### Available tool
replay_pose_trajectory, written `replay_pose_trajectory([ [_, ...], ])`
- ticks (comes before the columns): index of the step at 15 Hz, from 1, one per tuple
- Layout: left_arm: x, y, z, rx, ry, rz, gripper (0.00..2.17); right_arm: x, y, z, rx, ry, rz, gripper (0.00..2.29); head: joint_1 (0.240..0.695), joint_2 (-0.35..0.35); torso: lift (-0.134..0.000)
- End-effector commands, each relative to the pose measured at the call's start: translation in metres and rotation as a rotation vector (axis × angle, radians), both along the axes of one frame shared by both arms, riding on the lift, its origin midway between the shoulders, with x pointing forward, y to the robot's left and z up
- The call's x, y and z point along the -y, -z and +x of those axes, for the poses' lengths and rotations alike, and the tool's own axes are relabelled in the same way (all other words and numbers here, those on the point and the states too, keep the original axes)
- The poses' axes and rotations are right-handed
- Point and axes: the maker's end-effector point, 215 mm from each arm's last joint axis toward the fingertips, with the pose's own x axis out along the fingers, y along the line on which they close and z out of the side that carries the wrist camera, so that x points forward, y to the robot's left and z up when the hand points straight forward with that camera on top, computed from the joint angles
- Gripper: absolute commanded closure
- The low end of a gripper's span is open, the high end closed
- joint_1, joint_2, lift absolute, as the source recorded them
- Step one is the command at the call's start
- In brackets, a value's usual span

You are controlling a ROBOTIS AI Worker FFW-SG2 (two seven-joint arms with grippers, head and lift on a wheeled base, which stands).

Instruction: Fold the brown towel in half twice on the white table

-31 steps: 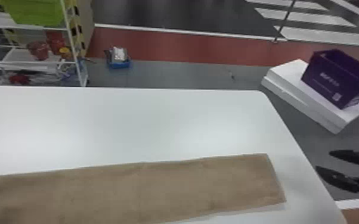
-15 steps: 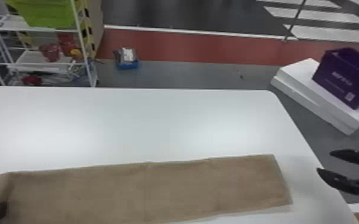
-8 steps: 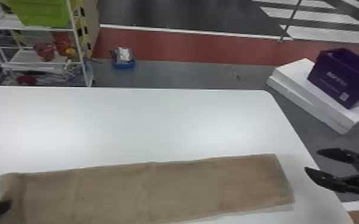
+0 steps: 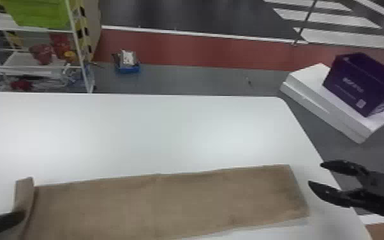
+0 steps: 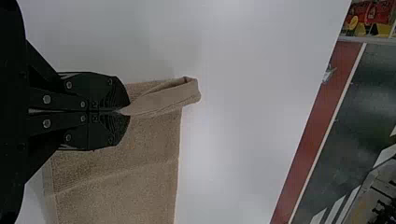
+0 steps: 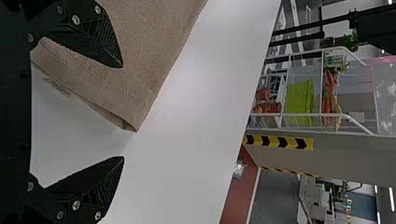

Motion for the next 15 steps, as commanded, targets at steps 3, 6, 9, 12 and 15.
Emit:
replay_pose_trajectory([
  [3,0.046,0.001,0.003,-0.02,0.057,-0.032,1.24,-0.014,0.006,-0.003,-0.001,-0.021,0.019,0.2,0.695,-0.205,-0.124],
  [6,0.046,-0.002,0.013,-0.008,0.051,-0.03,1.24,-0.034,-0.002,-0.009,0.025,-0.06,0.071,0.23,0.695,-0.223,-0.124],
  [9,0.047,-0.01,0.015,0.015,0.048,-0.051,1.24,-0.062,-0.014,-0.008,0.057,-0.115,0.142,0.48,0.695,-0.202,-0.124],
  [12,0.054,-0.024,0.017,0.044,0.059,-0.073,1.24,-0.113,0.008,-0.005,0.0,-0.208,0.152,1.78,0.695,-0.157,-0.124],
  [15,0.066,-0.034,0.023,0.067,0.077,-0.097,1.24,-0.17,0.028,-0.006,-0.052,-0.312,0.177,2.02,0.695,-0.1,-0.124],
])
